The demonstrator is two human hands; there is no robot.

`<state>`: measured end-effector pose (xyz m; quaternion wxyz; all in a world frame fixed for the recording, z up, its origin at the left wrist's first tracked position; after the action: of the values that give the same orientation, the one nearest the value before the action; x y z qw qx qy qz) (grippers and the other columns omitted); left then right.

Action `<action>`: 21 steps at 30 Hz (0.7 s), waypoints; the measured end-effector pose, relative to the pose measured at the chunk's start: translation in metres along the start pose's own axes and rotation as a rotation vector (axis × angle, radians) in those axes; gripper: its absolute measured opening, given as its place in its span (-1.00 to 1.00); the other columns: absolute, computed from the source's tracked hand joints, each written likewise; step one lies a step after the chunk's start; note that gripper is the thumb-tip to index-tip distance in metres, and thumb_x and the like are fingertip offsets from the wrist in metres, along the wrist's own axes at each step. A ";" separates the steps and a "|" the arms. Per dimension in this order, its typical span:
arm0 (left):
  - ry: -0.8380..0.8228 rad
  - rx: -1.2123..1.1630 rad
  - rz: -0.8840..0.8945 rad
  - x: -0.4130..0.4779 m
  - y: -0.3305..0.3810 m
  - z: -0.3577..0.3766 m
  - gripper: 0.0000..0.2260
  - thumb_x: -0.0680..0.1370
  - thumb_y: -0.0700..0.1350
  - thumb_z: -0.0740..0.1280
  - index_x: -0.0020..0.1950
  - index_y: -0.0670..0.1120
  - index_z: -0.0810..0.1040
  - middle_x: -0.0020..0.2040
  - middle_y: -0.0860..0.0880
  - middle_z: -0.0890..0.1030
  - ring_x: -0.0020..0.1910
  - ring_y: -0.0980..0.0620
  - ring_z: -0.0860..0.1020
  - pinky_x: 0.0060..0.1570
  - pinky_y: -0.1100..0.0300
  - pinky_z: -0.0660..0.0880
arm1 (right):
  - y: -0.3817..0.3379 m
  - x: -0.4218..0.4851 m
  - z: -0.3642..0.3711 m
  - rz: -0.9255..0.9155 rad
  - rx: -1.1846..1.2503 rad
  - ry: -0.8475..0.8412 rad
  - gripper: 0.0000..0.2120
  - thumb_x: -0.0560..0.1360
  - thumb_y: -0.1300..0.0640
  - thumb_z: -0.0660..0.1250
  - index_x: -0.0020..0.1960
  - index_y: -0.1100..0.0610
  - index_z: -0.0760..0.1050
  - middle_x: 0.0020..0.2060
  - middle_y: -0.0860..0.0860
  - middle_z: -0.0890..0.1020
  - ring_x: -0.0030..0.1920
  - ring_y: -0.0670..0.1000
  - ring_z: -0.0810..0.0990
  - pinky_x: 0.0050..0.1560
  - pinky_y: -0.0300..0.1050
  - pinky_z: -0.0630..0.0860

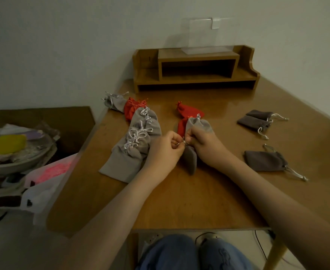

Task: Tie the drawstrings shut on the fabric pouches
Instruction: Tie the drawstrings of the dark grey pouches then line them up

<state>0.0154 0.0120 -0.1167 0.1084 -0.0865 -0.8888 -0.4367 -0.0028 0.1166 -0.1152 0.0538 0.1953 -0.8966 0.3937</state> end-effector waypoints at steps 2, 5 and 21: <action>0.028 0.022 0.024 -0.001 0.003 -0.002 -0.92 0.55 -0.16 0.33 -0.11 -0.04 0.46 -0.32 0.13 0.44 -0.35 0.24 0.42 -0.34 0.49 0.37 | -0.003 0.000 0.000 -0.024 -0.006 -0.003 -0.89 0.59 0.28 0.17 -0.08 0.17 0.42 -0.22 -0.15 0.42 -0.22 -0.24 0.40 -0.17 -0.50 0.33; 0.058 0.022 0.051 -0.001 0.004 -0.005 -0.92 0.56 -0.17 0.33 -0.11 -0.03 0.47 -0.31 0.14 0.45 -0.33 0.25 0.43 -0.31 0.48 0.38 | -0.007 -0.001 -0.003 -0.051 -0.001 0.015 -0.88 0.59 0.28 0.17 -0.11 0.13 0.39 -0.20 -0.15 0.41 -0.20 -0.22 0.39 -0.15 -0.48 0.32; 0.109 -0.162 0.069 0.003 -0.005 -0.010 -0.95 0.54 -0.14 0.37 -0.04 0.01 0.57 -0.16 0.12 0.60 -0.13 0.23 0.56 -0.16 0.41 0.48 | 0.011 -0.005 0.002 0.146 0.358 -0.089 -0.80 0.56 0.17 0.28 0.02 0.32 0.53 -0.24 0.11 0.51 -0.29 -0.06 0.46 -0.30 -0.33 0.40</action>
<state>0.0130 0.0011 -0.1136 0.1641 -0.1016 -0.8399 -0.5072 -0.0022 0.1232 -0.1252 -0.0499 0.1536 -0.8257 0.5405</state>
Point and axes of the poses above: each hand's wrist, its own x-axis towards the middle knuckle, its own z-axis out of the palm, y = z × x, the point moved 10 cm from there along x, towards the middle knuckle
